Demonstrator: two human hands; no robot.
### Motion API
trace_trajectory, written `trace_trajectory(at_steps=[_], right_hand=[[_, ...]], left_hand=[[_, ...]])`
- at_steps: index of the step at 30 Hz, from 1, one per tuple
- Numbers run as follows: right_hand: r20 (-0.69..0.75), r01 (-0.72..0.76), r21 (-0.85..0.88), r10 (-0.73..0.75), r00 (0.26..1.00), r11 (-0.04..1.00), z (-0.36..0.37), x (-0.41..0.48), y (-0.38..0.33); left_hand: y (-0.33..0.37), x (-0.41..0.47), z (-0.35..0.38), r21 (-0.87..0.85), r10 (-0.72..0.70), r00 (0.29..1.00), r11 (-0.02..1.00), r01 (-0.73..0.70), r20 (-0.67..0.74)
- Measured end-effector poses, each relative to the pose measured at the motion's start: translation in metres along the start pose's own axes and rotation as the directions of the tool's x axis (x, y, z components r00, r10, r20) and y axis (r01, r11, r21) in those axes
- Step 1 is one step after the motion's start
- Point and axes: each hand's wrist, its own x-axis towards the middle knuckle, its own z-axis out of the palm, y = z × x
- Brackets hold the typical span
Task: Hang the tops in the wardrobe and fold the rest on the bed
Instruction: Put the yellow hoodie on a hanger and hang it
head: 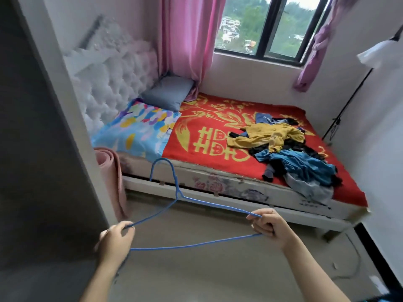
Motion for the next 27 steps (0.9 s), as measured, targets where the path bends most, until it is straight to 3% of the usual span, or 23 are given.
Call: trace_trajectory(at_steps=[6,10,18,27], right_hand=[[-0.185,-0.015,0.030,0.021,0.983,0.999,-0.114,-0.014,-0.015],[-0.327,-0.013,0.064,0.033,0.944,0.998,-0.176,-0.025,-0.019],[-0.339,-0.001,0.167,0.059,0.939,0.986,-0.239,-0.012,-0.024],[-0.425,-0.027,0.127,0.079,0.902,0.992,-0.323,0.079,-0.066]], left_hand=[[0.092,-0.002,0.089,-0.079,0.019,0.983,0.997,-0.004,0.185],[0.147,-0.005,0.134,-0.076,0.087,0.974,0.994,-0.073,0.209],[0.210,0.012,0.191,-0.068,0.174,0.952,0.985,-0.162,0.254],[0.297,0.088,0.280,-0.176,0.193,0.937,0.974,-0.146,0.291]])
